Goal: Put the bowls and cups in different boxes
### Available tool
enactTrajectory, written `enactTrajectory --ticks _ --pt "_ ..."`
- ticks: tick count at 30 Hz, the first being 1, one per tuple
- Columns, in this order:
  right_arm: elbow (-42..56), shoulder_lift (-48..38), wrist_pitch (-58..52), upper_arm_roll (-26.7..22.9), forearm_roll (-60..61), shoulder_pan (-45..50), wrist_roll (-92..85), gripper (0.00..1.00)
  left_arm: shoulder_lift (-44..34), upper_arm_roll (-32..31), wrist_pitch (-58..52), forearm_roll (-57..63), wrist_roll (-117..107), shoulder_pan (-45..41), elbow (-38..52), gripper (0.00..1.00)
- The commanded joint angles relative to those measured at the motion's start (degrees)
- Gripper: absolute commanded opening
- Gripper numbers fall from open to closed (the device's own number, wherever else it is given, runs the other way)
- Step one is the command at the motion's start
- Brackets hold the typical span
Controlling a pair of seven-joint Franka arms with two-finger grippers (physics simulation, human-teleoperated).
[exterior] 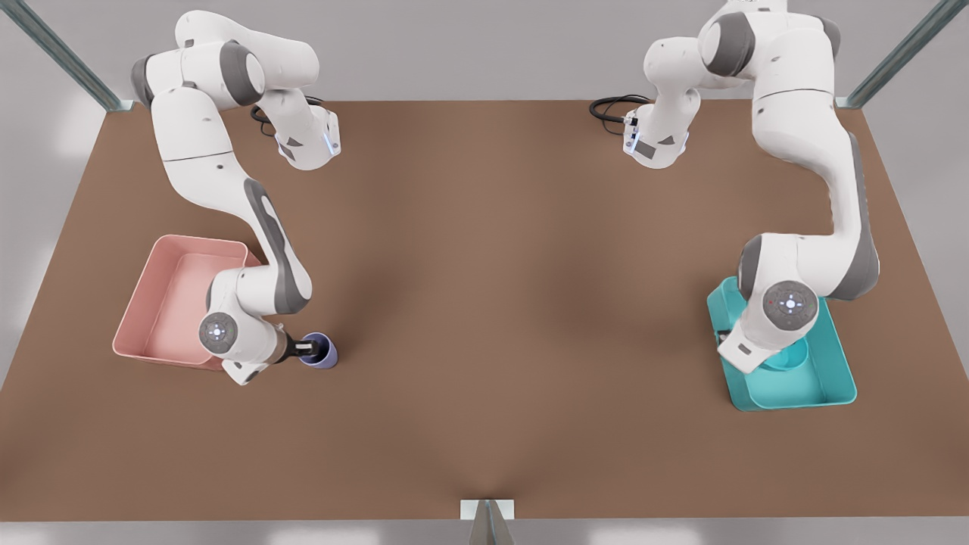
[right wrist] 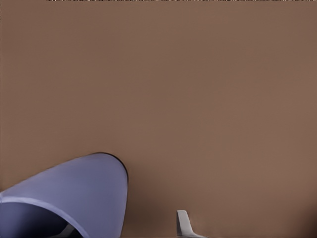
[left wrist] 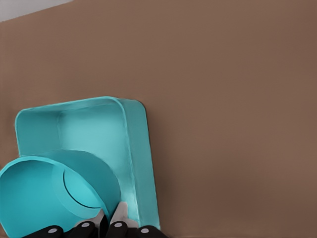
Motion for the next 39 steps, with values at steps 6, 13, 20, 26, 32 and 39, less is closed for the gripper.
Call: enactTrajectory --ticks 6,13,20,26,32,39 --pt "0.6 0.2 0.2 0.1 -0.3 0.6 0.8 0.21 5.6 4.7 8.0 -0.5 0.1 3.9 -4.8 0.21" --pt "-4.3 -15.2 -12.8 -0.2 -4.3 -10.7 -20.6 0.21 10.5 5.0 16.5 -2.7 0.1 6.0 -6.7 0.21" --pt "-5.2 -15.0 -11.1 -0.3 -7.1 -24.9 -37.1 0.21 2.1 4.5 7.0 -6.7 -0.1 5.4 -6.2 1.0" --pt "-5.2 -5.4 2.9 -0.5 -7.1 -25.7 -37.3 0.21 -15.8 0.5 -15.2 -10.8 7.3 -6.6 -0.7 1.0" --pt "-7.4 -3.4 8.1 -0.3 -6.9 -25.6 -37.0 0.82 -13.6 -3.9 -23.4 -10.6 7.0 -7.4 6.1 1.0" --pt "-7.4 -7.4 0.7 0.0 -6.2 -25.8 -40.6 1.0 -13.5 -3.7 -23.3 -11.0 7.3 -6.5 6.2 1.0"
